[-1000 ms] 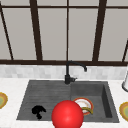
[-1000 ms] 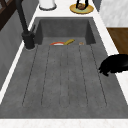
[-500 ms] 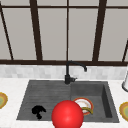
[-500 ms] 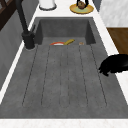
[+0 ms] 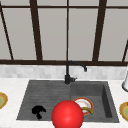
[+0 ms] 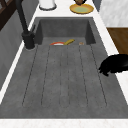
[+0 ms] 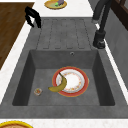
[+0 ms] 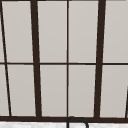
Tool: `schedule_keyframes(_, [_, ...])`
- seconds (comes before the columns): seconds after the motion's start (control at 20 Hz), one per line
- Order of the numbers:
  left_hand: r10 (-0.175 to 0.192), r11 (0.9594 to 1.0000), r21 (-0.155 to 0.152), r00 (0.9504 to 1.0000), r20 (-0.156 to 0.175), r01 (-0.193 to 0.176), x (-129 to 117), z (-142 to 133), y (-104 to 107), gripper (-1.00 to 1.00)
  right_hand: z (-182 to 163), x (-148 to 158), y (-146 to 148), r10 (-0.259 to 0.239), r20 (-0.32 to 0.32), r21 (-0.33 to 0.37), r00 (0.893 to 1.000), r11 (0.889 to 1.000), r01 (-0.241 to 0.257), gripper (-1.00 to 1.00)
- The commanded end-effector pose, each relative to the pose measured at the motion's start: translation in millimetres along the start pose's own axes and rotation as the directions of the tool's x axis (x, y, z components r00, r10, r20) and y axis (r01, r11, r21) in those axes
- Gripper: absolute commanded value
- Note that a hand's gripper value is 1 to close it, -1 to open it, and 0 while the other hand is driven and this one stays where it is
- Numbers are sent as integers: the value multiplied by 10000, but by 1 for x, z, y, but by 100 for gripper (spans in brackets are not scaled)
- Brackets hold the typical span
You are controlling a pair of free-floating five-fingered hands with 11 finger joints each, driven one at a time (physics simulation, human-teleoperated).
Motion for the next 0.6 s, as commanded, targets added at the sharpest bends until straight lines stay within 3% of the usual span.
schedule_keyframes(0.0, [0, 10000, 0, 10000, 0, 0, 0, 0, 0, 0, 6, 27, -19, -181, -191, -708, 9997, 9974, 167, 100])
schedule_keyframes(0.55, [0, 10000, 0, 10000, 0, 0, 0, 0, 0, 0, 28, 113, -26, -454, 16, -1711, 9990, 9842, 450, 100])
